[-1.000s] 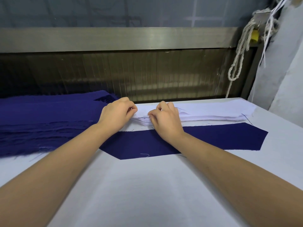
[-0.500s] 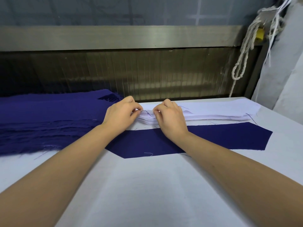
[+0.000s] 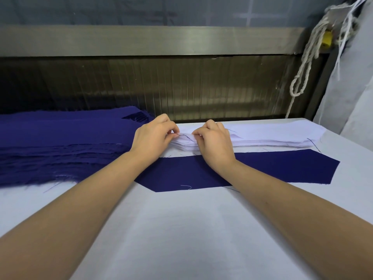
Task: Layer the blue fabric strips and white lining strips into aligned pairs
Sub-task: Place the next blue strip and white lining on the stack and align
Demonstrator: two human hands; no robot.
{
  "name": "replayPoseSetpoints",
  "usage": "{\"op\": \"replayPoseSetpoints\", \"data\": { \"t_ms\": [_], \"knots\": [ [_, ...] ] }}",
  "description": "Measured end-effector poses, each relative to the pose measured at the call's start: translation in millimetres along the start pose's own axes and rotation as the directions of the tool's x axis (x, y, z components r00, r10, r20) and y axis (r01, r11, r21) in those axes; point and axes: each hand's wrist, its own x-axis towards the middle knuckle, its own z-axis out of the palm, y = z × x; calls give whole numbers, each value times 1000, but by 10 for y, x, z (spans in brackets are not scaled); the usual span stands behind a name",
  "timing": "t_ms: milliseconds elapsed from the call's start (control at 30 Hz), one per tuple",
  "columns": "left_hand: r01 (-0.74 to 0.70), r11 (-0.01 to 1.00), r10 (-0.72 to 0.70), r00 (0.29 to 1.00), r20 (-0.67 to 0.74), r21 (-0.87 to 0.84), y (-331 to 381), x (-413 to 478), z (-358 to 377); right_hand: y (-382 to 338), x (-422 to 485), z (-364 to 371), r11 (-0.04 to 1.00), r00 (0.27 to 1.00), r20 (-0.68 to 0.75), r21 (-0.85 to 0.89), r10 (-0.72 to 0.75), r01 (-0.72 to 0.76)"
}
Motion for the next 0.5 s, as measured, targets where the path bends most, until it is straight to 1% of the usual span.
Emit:
{"op": "replayPoseSetpoints", "data": {
  "t_ms": [267,500],
  "knots": [
    [-27,1000,27,1000,-8,-14,4,-12,4,-8,2,-2,998,1000,18,64,13,-14],
    [-7,999,9,999,-43,42,19,-10,2,-1,10,-2,969,998,-35,241,59,-49]
  ]
}}
